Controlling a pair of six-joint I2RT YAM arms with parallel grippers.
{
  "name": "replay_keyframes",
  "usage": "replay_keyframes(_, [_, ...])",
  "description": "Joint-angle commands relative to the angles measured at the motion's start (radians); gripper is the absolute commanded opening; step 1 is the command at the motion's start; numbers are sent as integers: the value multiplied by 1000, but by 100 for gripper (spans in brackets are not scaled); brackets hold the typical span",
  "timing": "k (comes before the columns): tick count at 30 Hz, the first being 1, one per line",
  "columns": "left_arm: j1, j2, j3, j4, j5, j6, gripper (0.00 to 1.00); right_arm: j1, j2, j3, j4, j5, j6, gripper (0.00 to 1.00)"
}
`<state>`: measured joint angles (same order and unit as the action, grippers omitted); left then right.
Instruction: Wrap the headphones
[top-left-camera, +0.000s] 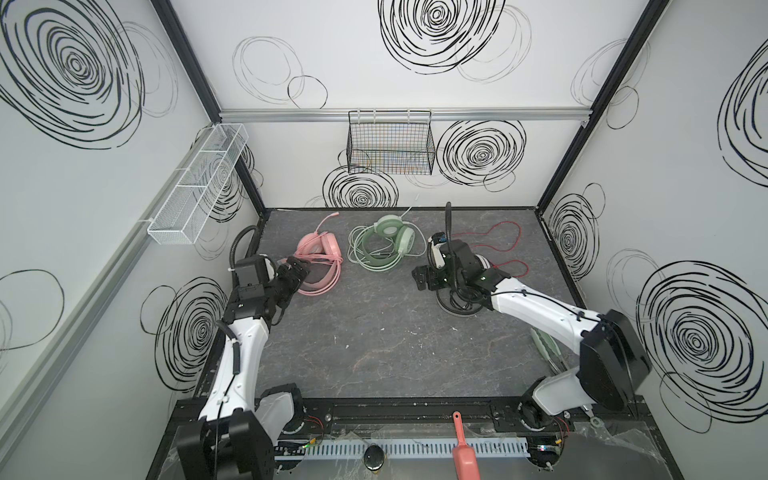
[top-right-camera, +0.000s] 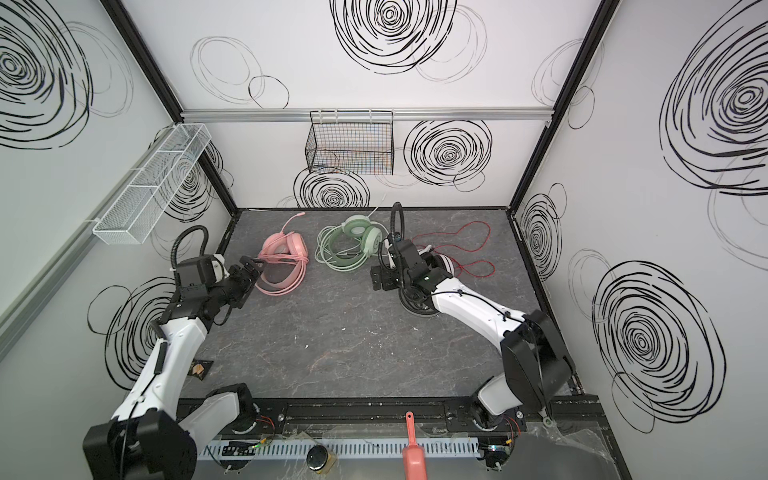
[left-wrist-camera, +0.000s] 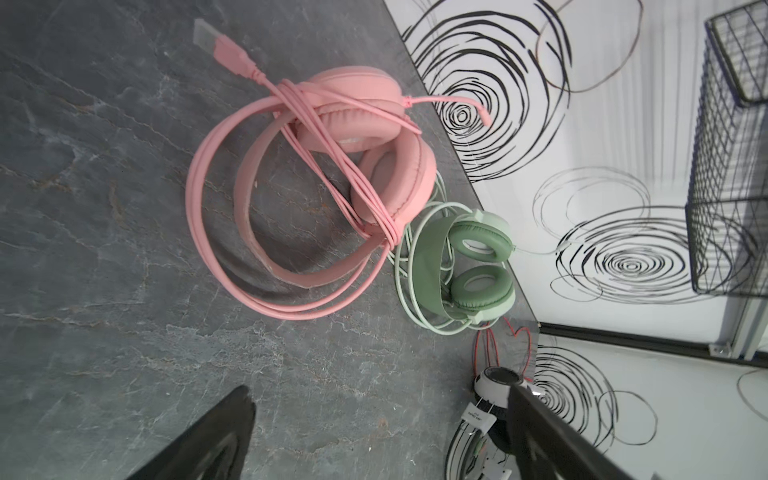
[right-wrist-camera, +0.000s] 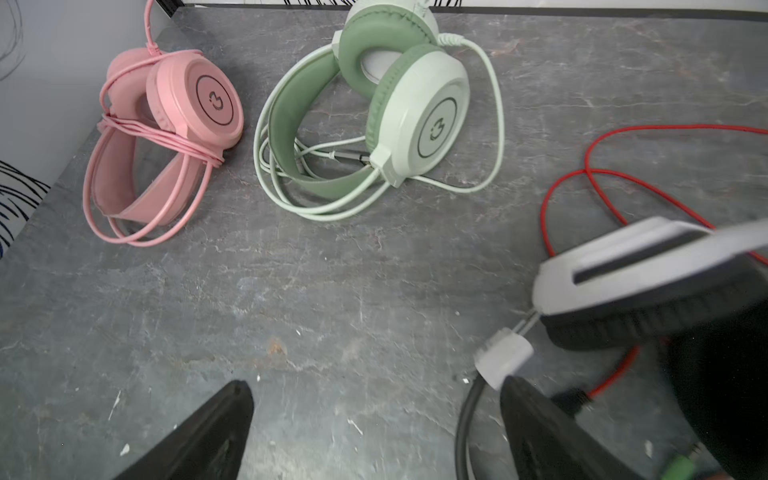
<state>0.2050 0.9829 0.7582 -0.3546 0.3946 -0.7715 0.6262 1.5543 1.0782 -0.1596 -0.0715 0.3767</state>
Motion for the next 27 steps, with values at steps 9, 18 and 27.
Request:
replay_keyframes(9, [-200, -160, -62, 6, -121, 204, 99, -62, 628, 881, -358, 192, 197, 98])
replay_keyframes(18, [-148, -156, -90, 41, -25, 190, 99, -48, 920, 1350, -652, 281, 373, 84])
replay_keyframes(27, [-145, -159, -114, 71, 23, 173, 98, 14, 810, 1170, -555, 526, 364, 80])
